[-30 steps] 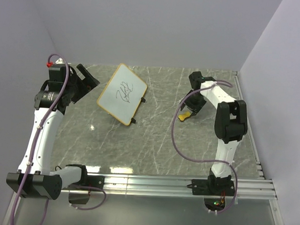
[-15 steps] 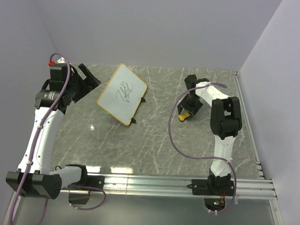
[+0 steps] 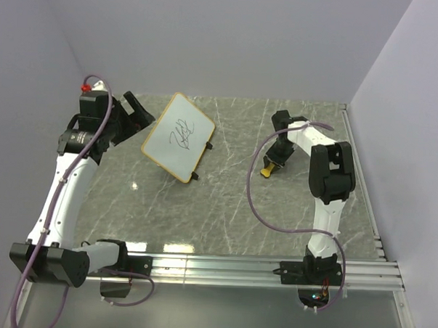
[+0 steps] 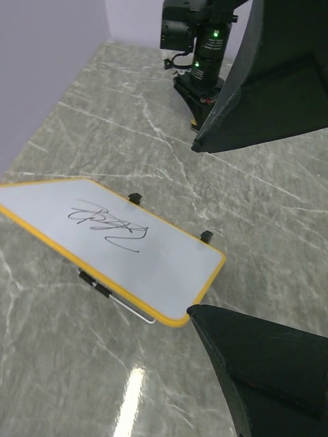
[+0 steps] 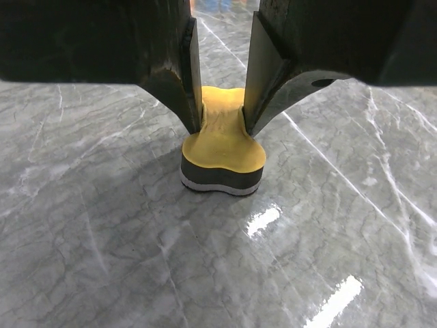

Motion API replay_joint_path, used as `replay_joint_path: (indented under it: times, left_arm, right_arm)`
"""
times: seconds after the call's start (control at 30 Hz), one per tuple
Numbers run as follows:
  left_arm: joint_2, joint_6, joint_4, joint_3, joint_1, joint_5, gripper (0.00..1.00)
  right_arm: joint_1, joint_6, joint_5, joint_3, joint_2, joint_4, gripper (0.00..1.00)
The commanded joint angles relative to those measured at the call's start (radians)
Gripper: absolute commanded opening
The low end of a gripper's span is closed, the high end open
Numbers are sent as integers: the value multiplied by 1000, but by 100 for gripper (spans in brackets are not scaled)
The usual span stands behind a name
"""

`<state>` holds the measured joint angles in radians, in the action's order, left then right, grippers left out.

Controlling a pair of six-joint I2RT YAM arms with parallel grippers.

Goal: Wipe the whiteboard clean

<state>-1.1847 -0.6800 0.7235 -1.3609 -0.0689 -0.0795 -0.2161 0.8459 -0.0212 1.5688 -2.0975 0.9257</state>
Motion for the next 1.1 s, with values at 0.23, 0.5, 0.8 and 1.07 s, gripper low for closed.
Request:
replay_joint_path:
  times: [0.23, 0.5, 0.8, 1.07]
  left_arm:
    - [-222, 109, -162, -73, 18, -109, 98]
    - [-432, 163, -340, -126, 110, -306, 88]
    - [-624, 157, -567, -122, 104, -615, 73]
    - [-687, 218, -474, -147, 73, -625, 27]
  right_arm:
    - [-14, -93, -136, -101, 177, -48, 0]
    - [-25, -116, -226, -131, 343, -39, 0]
    - [-28, -160, -235, -130, 412, 4, 0]
    - [-34, -165, -247, -61, 375, 9, 0]
